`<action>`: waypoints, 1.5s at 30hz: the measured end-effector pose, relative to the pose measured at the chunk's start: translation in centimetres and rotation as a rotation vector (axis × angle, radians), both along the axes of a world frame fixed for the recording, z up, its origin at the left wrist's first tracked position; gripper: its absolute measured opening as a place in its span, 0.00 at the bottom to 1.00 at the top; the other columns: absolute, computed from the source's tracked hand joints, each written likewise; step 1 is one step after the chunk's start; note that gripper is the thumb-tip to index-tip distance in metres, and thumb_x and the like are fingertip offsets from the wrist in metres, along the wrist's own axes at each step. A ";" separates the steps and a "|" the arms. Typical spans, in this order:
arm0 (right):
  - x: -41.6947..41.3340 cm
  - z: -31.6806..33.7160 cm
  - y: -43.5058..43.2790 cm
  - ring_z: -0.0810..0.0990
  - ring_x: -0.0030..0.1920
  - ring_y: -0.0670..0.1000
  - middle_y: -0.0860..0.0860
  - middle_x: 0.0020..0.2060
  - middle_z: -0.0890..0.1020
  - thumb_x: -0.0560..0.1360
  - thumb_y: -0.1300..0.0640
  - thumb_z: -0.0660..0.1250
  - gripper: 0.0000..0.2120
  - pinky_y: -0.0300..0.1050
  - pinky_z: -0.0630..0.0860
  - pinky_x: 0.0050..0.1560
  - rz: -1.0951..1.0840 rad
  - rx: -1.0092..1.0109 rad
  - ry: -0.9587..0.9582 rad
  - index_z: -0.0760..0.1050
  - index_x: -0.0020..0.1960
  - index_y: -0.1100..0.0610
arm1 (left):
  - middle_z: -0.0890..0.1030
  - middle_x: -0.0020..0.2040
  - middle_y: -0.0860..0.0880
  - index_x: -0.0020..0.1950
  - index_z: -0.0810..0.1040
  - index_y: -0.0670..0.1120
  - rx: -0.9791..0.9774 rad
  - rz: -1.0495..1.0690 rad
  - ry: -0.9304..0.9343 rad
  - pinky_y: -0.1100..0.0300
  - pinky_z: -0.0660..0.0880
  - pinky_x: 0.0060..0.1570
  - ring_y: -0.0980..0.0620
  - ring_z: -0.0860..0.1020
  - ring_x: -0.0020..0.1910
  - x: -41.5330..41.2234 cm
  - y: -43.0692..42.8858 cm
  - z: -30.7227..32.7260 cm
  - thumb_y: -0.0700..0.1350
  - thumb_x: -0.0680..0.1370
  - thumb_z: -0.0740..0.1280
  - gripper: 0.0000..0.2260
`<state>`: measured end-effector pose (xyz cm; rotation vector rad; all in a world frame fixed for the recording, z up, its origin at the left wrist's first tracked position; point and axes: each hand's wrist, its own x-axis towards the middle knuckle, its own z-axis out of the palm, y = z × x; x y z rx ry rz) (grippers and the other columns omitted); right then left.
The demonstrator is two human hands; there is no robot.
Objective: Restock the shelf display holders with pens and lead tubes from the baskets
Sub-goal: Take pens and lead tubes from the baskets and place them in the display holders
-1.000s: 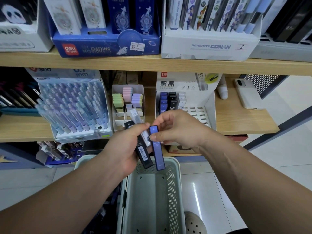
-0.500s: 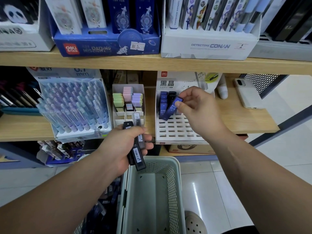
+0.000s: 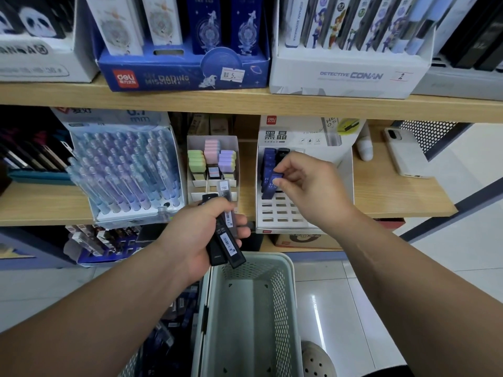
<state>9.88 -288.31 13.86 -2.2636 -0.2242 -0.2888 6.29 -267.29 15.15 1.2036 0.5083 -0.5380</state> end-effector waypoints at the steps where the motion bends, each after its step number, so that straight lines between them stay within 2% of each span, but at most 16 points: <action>1: 0.0 0.0 0.1 0.81 0.43 0.44 0.44 0.40 0.82 0.75 0.64 0.74 0.08 0.38 0.79 0.48 0.004 -0.016 -0.016 0.80 0.50 0.52 | 0.86 0.39 0.43 0.55 0.80 0.40 0.000 -0.002 0.000 0.58 0.78 0.27 0.46 0.85 0.34 0.0 0.0 0.0 0.41 0.78 0.69 0.07; 6: 0.4 -0.3 0.3 0.82 0.45 0.48 0.50 0.44 0.84 0.75 0.63 0.75 0.07 0.39 0.76 0.50 -0.039 -0.156 -0.162 0.86 0.52 0.57 | 0.86 0.40 0.43 0.56 0.80 0.40 0.001 -0.012 -0.007 0.58 0.78 0.27 0.46 0.85 0.35 -0.1 0.0 0.0 0.41 0.78 0.68 0.08; 11: 0.1 -0.5 0.3 0.81 0.43 0.46 0.48 0.45 0.83 0.75 0.61 0.74 0.10 0.37 0.76 0.48 -0.078 -0.141 -0.093 0.85 0.56 0.55 | 0.87 0.42 0.43 0.59 0.79 0.40 0.005 -0.041 -0.017 0.59 0.78 0.27 0.47 0.85 0.35 -0.1 -0.1 0.0 0.42 0.78 0.69 0.11; 13: 0.1 -0.1 0.4 0.80 0.39 0.43 0.45 0.41 0.82 0.76 0.58 0.74 0.09 0.39 0.77 0.45 -0.123 -0.072 -0.035 0.83 0.56 0.52 | 0.87 0.43 0.43 0.59 0.79 0.40 0.014 -0.065 -0.034 0.59 0.78 0.27 0.48 0.85 0.35 -0.1 -0.2 0.0 0.42 0.78 0.69 0.11; 16: 0.0 0.9 0.9 0.82 0.34 0.45 0.46 0.35 0.83 0.77 0.54 0.73 0.01 0.39 0.77 0.37 -0.135 0.171 0.122 0.82 0.47 0.51 | 0.87 0.44 0.44 0.58 0.80 0.41 0.035 -0.126 -0.068 0.61 0.76 0.28 0.50 0.84 0.33 -0.2 -0.2 0.1 0.42 0.77 0.71 0.11; 20: -0.7 2.0 1.7 0.80 0.30 0.49 0.51 0.33 0.84 0.77 0.54 0.73 0.05 0.40 0.74 0.28 0.051 0.443 0.457 0.83 0.44 0.54 | 0.87 0.45 0.43 0.56 0.81 0.42 0.026 -0.192 -0.119 0.61 0.74 0.28 0.50 0.82 0.32 -0.3 -0.5 0.3 0.43 0.76 0.72 0.10; 22: -0.8 2.2 1.8 0.80 0.30 0.48 0.52 0.33 0.84 0.77 0.57 0.73 0.04 0.39 0.74 0.28 0.102 0.505 0.514 0.84 0.45 0.56 | 0.87 0.44 0.42 0.55 0.81 0.42 0.026 -0.209 -0.131 0.62 0.75 0.27 0.50 0.82 0.32 -0.4 -0.7 0.4 0.42 0.76 0.72 0.09; 25: -0.7 2.4 1.6 0.80 0.31 0.48 0.53 0.35 0.84 0.76 0.61 0.74 0.02 0.38 0.74 0.29 0.117 0.568 0.534 0.85 0.45 0.55 | 0.86 0.44 0.42 0.55 0.81 0.41 0.032 -0.230 -0.146 0.62 0.75 0.27 0.50 0.82 0.32 -0.5 -0.7 0.5 0.42 0.77 0.72 0.09; 28: -0.9 2.6 1.4 0.81 0.32 0.48 0.53 0.34 0.84 0.75 0.62 0.74 0.03 0.38 0.75 0.30 0.179 0.548 0.561 0.85 0.45 0.55 | 0.86 0.45 0.41 0.57 0.80 0.40 0.031 -0.285 -0.167 0.60 0.74 0.29 0.49 0.82 0.33 -0.7 -0.8 0.5 0.42 0.77 0.71 0.11; 33: -0.7 3.3 0.1 0.80 0.32 0.49 0.53 0.37 0.83 0.77 0.64 0.71 0.04 0.39 0.75 0.31 0.117 0.672 0.532 0.82 0.49 0.57 | 0.85 0.43 0.42 0.56 0.81 0.42 -0.089 -0.259 -0.085 0.61 0.75 0.26 0.49 0.81 0.30 -0.8 -1.2 0.6 0.50 0.73 0.72 0.16; 35: -0.8 3.3 -0.3 0.80 0.32 0.50 0.54 0.37 0.82 0.78 0.63 0.71 0.03 0.40 0.76 0.31 0.093 0.702 0.560 0.82 0.50 0.57 | 0.84 0.40 0.44 0.55 0.82 0.43 -0.096 -0.208 -0.061 0.62 0.72 0.23 0.50 0.80 0.28 -0.7 -1.2 0.5 0.49 0.75 0.71 0.13; 39: -1.3 3.1 0.1 0.83 0.32 0.51 0.55 0.34 0.83 0.77 0.60 0.73 0.01 0.39 0.77 0.29 0.073 0.666 0.575 0.82 0.47 0.57 | 0.83 0.39 0.45 0.54 0.80 0.42 0.008 -0.166 -0.111 0.62 0.71 0.26 0.52 0.75 0.26 -0.7 -1.3 -0.4 0.45 0.75 0.73 0.10; 42: -1.3 2.9 0.2 0.84 0.33 0.52 0.56 0.35 0.85 0.76 0.64 0.73 0.02 0.40 0.80 0.32 0.017 0.636 0.550 0.82 0.48 0.58 | 0.82 0.38 0.45 0.55 0.80 0.42 0.014 -0.144 -0.119 0.61 0.70 0.25 0.52 0.73 0.25 -0.6 -1.3 -0.6 0.44 0.74 0.75 0.12; 45: -1.0 3.3 -0.6 0.85 0.34 0.52 0.56 0.34 0.85 0.76 0.68 0.71 0.08 0.42 0.80 0.34 -0.047 0.619 0.523 0.81 0.53 0.59 | 0.83 0.39 0.45 0.51 0.82 0.44 -0.020 -0.163 -0.096 0.61 0.70 0.26 0.52 0.72 0.25 -0.5 -1.3 -0.6 0.46 0.74 0.75 0.09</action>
